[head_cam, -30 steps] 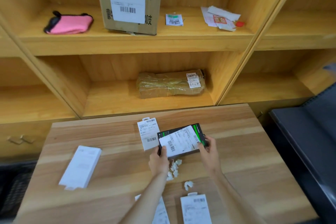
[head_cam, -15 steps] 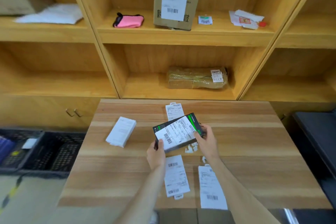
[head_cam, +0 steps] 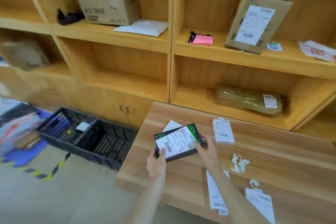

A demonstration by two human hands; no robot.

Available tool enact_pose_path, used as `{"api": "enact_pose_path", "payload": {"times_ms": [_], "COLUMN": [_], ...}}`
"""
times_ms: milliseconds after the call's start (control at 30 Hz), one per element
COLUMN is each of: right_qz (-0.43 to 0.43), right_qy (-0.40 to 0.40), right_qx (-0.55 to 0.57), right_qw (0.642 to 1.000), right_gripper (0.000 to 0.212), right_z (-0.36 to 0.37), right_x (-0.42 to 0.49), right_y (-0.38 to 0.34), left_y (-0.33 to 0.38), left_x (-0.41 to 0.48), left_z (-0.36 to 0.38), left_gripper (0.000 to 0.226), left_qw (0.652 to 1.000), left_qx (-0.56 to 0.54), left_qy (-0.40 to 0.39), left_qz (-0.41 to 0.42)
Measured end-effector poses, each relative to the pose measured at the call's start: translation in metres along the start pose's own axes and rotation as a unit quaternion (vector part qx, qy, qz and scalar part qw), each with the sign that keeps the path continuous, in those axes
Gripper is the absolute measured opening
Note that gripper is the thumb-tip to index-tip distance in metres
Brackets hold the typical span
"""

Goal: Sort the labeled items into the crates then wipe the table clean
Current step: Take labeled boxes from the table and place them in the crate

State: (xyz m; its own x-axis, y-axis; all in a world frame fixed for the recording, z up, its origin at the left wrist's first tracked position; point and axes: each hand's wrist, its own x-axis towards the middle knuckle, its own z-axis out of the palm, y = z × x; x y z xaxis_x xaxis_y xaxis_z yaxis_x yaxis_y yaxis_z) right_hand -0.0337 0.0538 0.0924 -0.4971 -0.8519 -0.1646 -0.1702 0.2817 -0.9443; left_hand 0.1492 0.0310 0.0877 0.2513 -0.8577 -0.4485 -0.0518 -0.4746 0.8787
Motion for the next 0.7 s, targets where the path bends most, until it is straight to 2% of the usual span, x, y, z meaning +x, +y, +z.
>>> {"api": "enact_pose_path", "payload": {"times_ms": [267, 700], "right_qz": [-0.004, -0.023], "right_qy": [-0.05, -0.119], "right_qx": [-0.029, -0.07], "right_qw": [0.998, 0.99], "right_gripper": [0.028, 0.034], "right_z": [0.161, 0.391], "right_x": [-0.029, -0.07], "right_y": [-0.036, -0.1], "left_y": [0.006, 0.035], "left_x": [0.078, 0.183], "left_z": [-0.148, -0.357], "left_gripper": [0.033, 0.041], "left_qw": [0.999, 0.992], "left_qx": [-0.009, -0.055], "left_qy": [0.039, 0.115], "left_qz": [-0.002, -0.007]}}
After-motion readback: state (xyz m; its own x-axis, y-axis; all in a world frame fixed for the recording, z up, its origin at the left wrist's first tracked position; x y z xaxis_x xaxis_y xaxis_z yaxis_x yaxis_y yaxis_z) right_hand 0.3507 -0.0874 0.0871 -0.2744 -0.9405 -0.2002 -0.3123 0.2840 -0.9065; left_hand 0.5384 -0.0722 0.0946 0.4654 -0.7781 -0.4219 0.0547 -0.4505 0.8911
